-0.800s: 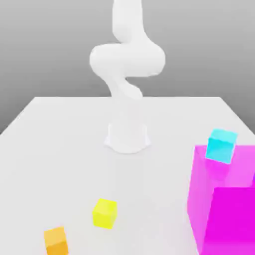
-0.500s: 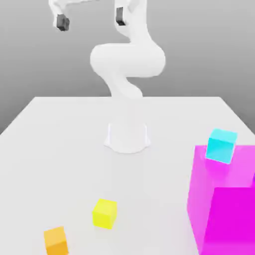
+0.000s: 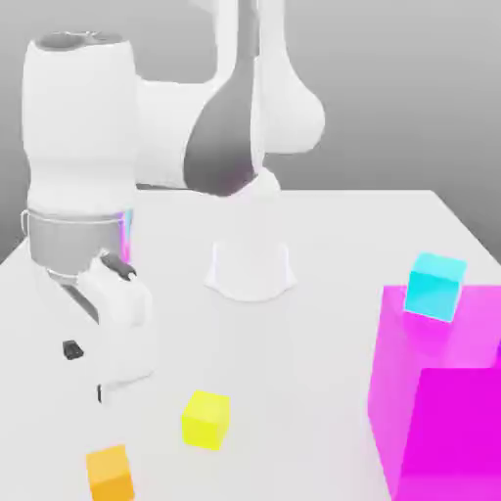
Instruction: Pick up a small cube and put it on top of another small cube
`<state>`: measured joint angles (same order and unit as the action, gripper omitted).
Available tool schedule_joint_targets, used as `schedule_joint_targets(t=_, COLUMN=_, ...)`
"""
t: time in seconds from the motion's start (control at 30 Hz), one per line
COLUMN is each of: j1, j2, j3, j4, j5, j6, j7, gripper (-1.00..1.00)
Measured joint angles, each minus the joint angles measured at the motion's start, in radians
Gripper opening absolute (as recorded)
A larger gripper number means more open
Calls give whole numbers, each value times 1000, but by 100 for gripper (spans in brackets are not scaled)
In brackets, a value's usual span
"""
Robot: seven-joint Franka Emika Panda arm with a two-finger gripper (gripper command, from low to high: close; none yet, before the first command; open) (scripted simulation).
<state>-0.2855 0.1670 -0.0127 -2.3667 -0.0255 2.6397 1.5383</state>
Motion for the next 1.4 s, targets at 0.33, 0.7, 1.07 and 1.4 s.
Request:
schedule_joint_targets(t=0.33, j1=-24, j2=313, j3=-10, j4=25, j5=58, j6=182, j7=68, gripper=-100)
schedule_joint_targets(t=0.7, j1=-15, j2=154, j3=-9, j4=-6, j5=47, j6=57, j7=73, gripper=-100)
schedule_joint_targets(t=1.07, j1=261, j2=-239, j3=182, j4=8, j5=89, j6=-338, j7=-120, gripper=-100)
schedule_joint_targets(t=1.4, j1=447, j2=-462, j3=321, j4=-37, j5=136, j6=-519, j7=-265, gripper=-100)
